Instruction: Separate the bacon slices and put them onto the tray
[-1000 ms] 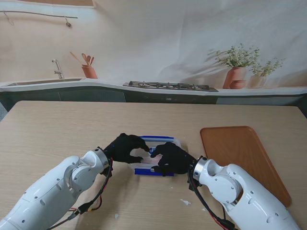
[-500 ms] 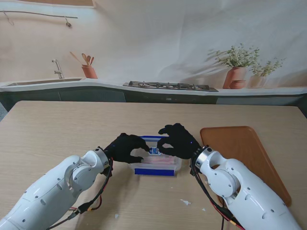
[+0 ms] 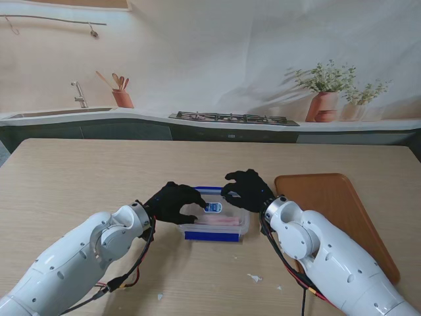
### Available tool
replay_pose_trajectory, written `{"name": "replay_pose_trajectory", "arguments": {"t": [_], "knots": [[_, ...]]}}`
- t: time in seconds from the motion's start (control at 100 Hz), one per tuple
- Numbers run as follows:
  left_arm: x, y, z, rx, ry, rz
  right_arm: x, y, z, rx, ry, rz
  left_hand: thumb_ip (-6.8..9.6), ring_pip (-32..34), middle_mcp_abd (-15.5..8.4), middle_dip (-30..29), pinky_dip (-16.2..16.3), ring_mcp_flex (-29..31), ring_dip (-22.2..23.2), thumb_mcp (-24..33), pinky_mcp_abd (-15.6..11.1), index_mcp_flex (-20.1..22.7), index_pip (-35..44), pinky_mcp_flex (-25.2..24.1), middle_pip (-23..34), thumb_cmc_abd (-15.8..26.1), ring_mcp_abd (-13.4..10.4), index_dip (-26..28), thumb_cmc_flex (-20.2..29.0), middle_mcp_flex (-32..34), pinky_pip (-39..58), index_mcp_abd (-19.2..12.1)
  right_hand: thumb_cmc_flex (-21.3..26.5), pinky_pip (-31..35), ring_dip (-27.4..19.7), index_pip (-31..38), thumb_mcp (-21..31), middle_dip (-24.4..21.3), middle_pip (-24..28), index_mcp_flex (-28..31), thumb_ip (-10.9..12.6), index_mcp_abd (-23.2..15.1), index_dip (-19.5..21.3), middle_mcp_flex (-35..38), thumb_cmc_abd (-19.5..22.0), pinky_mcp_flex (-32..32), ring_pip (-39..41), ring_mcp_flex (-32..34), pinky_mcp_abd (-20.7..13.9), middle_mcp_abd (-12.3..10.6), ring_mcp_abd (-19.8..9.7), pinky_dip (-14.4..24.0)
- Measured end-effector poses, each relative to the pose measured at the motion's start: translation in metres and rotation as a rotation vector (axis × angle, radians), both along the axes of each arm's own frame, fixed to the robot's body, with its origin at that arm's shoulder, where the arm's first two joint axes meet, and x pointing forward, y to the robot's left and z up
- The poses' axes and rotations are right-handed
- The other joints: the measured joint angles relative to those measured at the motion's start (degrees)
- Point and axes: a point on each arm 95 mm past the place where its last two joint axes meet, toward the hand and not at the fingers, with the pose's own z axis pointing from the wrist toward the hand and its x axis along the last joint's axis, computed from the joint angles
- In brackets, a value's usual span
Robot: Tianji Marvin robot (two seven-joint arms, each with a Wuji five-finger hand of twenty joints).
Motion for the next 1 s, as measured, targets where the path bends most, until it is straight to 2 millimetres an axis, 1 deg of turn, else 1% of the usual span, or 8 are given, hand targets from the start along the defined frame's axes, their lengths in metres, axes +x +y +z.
{"name": "replay_pose_trajectory", "arguments": {"t": [0.05, 0.07, 0.17, 0.49, 0.51, 0.59, 0.74, 1.0], "knots": [[0.0, 0.0, 0.0, 0.003, -0.002, -0.003, 0.001, 0.001, -0.001, -0.002, -0.002, -0.003, 0.01, 0.01, 0.0, 0.08, 0.0, -0.04, 0.0, 0.06, 0.0, -0.14, 0.0, -0.02, 0.04, 0.03, 0.0, 0.0, -0.15, -0.18, 0.0, 0.05, 0.01, 0.0, -0.01, -0.17, 0.62, -0.15, -0.63, -0.72, 0.0, -0.55, -0.05, -0.01, 0.0, 0.0, 0.0, 0.0, 0.0, 0.0, 0.0, 0.0], [0.0, 0.0, 0.0, 0.005, -0.003, -0.004, 0.001, 0.002, -0.002, -0.003, -0.002, -0.004, 0.43, 0.01, 0.0, 0.08, 0.0, -0.05, 0.0, 0.11, 0.0, -0.23, 0.0, -0.02, 0.04, 0.03, 0.0, 0.0, -0.5, -0.24, 0.0, 0.06, 0.01, 0.0, -0.01, -0.17, 1.1, -0.42, -1.0, -0.79, 0.0, -0.74, -0.05, -0.01, 0.0, 0.0, 0.0, 0.0, 0.0, 0.0, 0.0, 0.0], [0.0, -0.001, 0.001, 0.011, -0.007, -0.009, 0.003, 0.005, -0.004, 0.005, -0.002, -0.008, 0.44, 0.02, 0.0, 0.08, 0.0, -0.08, 0.0, 0.49, 0.0, -0.64, 0.0, -0.05, 0.04, 0.18, 0.0, 0.03, -0.9, -0.3, 0.0, 0.17, 0.01, 0.0, -0.29, -0.07, 1.62, -0.82, -2.09, -1.39, 0.0, -1.46, -0.63, -0.01, 0.0, 0.0, 0.0, 0.0, 0.0, -0.01, 0.0, 0.0], [0.001, -0.001, 0.001, 0.015, -0.01, -0.015, 0.011, 0.011, -0.002, 0.017, -0.026, -0.027, 0.44, 0.02, 0.0, 0.08, 0.0, -0.1, 0.01, 0.49, 0.0, -0.87, -0.08, -0.57, 0.04, 0.34, 0.01, 0.03, -1.32, -0.42, 0.0, 0.34, -0.02, 0.0, -0.34, 1.0, 1.66, -0.88, -2.16, -1.39, -0.01, -2.09, -0.68, -0.01, -0.01, 0.0, 0.0, 0.0, 0.0, -0.01, 0.0, 0.0], [0.001, -0.001, 0.001, 0.016, -0.01, -0.016, 0.011, 0.011, -0.001, 0.015, -0.025, -0.027, 0.44, 0.02, 0.0, 0.08, 0.0, -0.12, 0.01, 0.49, 0.0, -0.95, -0.08, -0.59, 0.04, 0.36, 0.01, 0.03, -1.36, -0.52, 0.0, 0.35, -0.02, 0.0, -0.34, 1.48, 1.81, -0.88, -2.16, -1.38, -0.01, -2.09, -0.68, -0.01, -0.7, 0.0, 0.0, 0.0, 0.0, -0.01, 0.0, 0.0], [0.001, -0.001, 0.0, 0.017, -0.01, -0.018, 0.013, 0.012, 0.0, 0.001, -0.018, -0.023, 0.45, 0.03, 0.0, 0.11, 0.0, -0.38, 0.07, 0.5, 0.0, -1.31, -0.08, -0.62, 0.04, 0.51, 0.01, 0.04, -1.46, -0.84, 0.0, 0.56, -0.02, 0.0, -0.34, 2.43, 2.23, -0.88, -2.16, -1.31, -0.01, -2.09, -0.68, -0.01, -1.38, 0.0, 0.0, 0.0, 0.0, -0.01, 0.0, 0.0], [0.001, -0.001, 0.0, 0.018, -0.011, -0.019, 0.015, 0.014, 0.0, -0.017, -0.012, -0.02, 0.45, 0.03, 0.0, 0.11, -0.01, -0.42, 0.08, 0.5, 0.0, -1.38, -0.08, -0.65, 0.04, 0.54, 0.01, 0.04, -1.51, -1.01, 0.0, 0.67, -0.02, 0.0, -0.34, 3.22, 2.79, -0.88, -2.16, -0.61, -0.01, -2.09, -0.68, -0.01, -1.38, 0.0, 0.0, 0.0, 0.0, -0.01, 0.0, 0.0], [0.001, -0.002, 0.0, 0.021, -0.011, -0.024, 0.02, 0.015, 0.0, -0.028, 0.015, -0.026, 0.45, 0.03, 0.01, 0.11, -0.11, -0.43, 0.09, 0.5, 0.0, -1.43, -0.14, -0.74, 0.04, 0.59, 0.01, 0.04, -1.56, -1.1, 0.0, 0.87, -0.02, 0.0, -0.34, 3.38, 2.82, -0.88, -2.16, -1.65, -0.01, -2.28, -0.68, -0.01, -1.38, 0.0, 0.0, 0.0, 0.0, -0.02, 0.0, 0.0]]}}
